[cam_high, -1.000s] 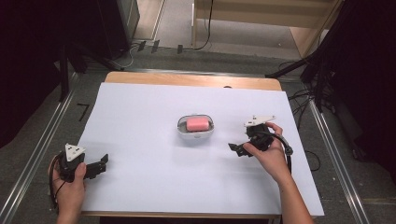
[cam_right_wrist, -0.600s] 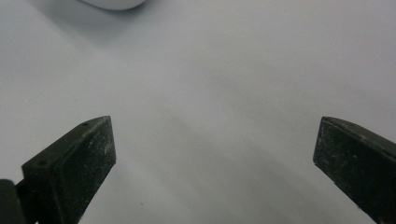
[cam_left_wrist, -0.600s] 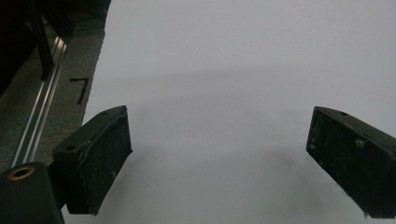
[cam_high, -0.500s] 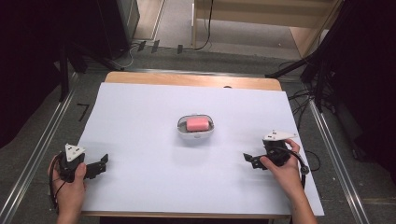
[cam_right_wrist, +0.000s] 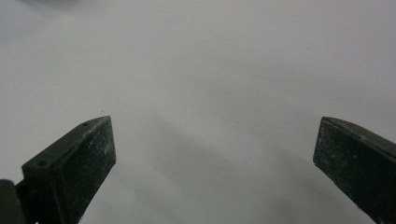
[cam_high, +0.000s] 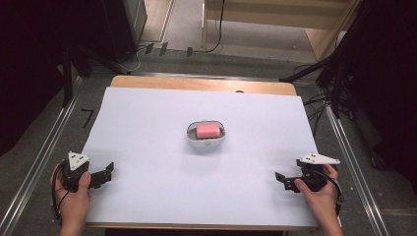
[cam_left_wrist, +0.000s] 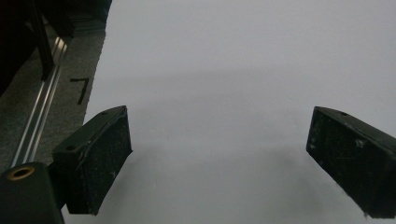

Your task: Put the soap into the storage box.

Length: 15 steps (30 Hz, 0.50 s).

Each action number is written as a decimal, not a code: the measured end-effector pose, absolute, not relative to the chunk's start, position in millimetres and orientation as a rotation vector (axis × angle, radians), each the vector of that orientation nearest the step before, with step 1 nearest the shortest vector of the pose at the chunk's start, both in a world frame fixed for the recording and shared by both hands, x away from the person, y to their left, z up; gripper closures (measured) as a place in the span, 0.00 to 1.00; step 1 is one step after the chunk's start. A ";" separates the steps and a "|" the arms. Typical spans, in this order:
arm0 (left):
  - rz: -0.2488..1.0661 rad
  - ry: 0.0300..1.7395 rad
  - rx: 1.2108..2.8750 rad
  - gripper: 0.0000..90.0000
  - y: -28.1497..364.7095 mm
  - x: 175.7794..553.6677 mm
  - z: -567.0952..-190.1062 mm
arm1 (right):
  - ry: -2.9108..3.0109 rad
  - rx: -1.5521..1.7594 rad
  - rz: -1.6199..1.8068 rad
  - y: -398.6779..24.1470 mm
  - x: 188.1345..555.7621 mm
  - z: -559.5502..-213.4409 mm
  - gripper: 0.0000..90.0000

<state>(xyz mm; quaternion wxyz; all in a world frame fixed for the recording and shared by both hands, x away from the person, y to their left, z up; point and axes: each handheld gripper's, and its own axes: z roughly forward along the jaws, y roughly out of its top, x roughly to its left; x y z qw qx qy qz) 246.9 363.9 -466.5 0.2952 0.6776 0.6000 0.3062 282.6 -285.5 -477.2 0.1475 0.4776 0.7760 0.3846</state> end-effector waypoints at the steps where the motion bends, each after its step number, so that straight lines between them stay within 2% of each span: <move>1: 0.815 1.596 1.803 0.08 363.9 246.9 -466.5 | 2.217 1.381 1.100 -288.9 279.2 -477.4 0.00; 15: 0.815 1.595 1.799 0.08 364.2 246.5 -466.3 | 2.126 1.474 1.086 -328.9 251.3 -485.1 0.00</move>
